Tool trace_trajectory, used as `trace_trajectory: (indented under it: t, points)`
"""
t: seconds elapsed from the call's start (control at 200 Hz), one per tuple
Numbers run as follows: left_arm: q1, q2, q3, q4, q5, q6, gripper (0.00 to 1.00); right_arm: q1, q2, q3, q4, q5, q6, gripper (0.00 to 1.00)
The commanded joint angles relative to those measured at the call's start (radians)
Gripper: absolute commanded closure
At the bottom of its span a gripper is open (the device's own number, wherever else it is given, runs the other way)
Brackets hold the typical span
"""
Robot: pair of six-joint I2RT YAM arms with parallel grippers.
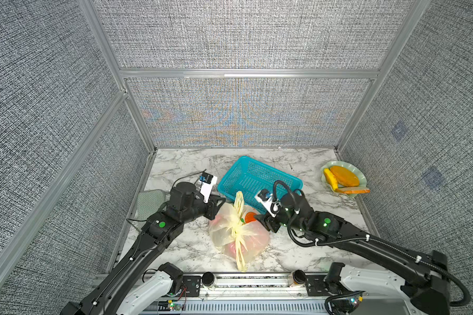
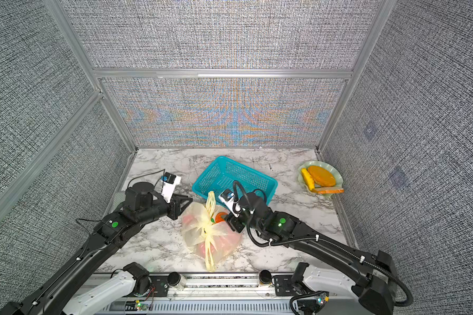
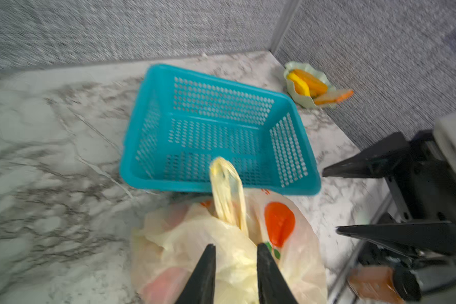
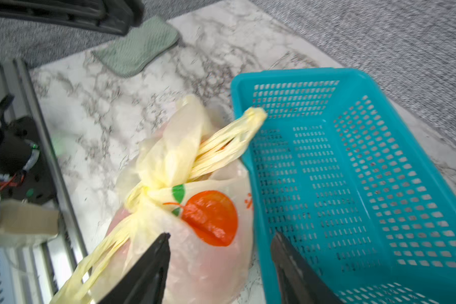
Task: Untie the knot of a plastic bag & take out the apple
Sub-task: Untie the plastic bag at the center of the board.
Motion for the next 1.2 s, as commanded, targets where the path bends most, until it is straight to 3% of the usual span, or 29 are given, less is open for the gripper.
trace_trajectory:
  t: [0.0,0.18,0.59,0.85,0.916,0.941,0.976,1.061,1.196]
  points:
    - [-0.099,0.026,-0.015,-0.103,-0.014,-0.046,0.7,0.074,0.056,0.049,-0.088,0.066,-0.017,0.36]
    - [-0.23,0.105,-0.017,-0.137,-0.113,-0.09,0.64,0.116,0.17,0.099,-0.103,0.11,-0.009,0.29]
    - [-0.233,0.196,-0.027,-0.138,-0.178,-0.127,0.52,0.119,0.262,0.104,-0.071,0.114,-0.043,0.25]
    - [-0.231,0.266,-0.014,-0.096,-0.212,-0.148,0.55,0.119,0.332,0.122,-0.037,0.128,-0.073,0.26]
    - [-0.231,0.28,-0.001,-0.105,-0.232,-0.161,0.65,0.12,0.345,0.123,-0.031,0.13,-0.079,0.3]
    - [-0.231,0.284,0.0,-0.106,-0.235,-0.165,0.76,0.119,0.348,0.123,-0.027,0.131,-0.082,0.33]
    - [-0.232,0.293,0.0,-0.105,-0.236,-0.165,1.0,0.119,0.353,0.121,-0.02,0.131,-0.083,0.38]
    - [-0.231,0.314,-0.003,-0.108,-0.229,-0.162,1.0,0.119,0.358,0.119,-0.012,0.13,-0.084,0.52]
    - [-0.231,0.359,0.018,-0.148,-0.251,-0.172,1.0,0.119,0.359,0.113,-0.007,0.132,-0.084,0.82]
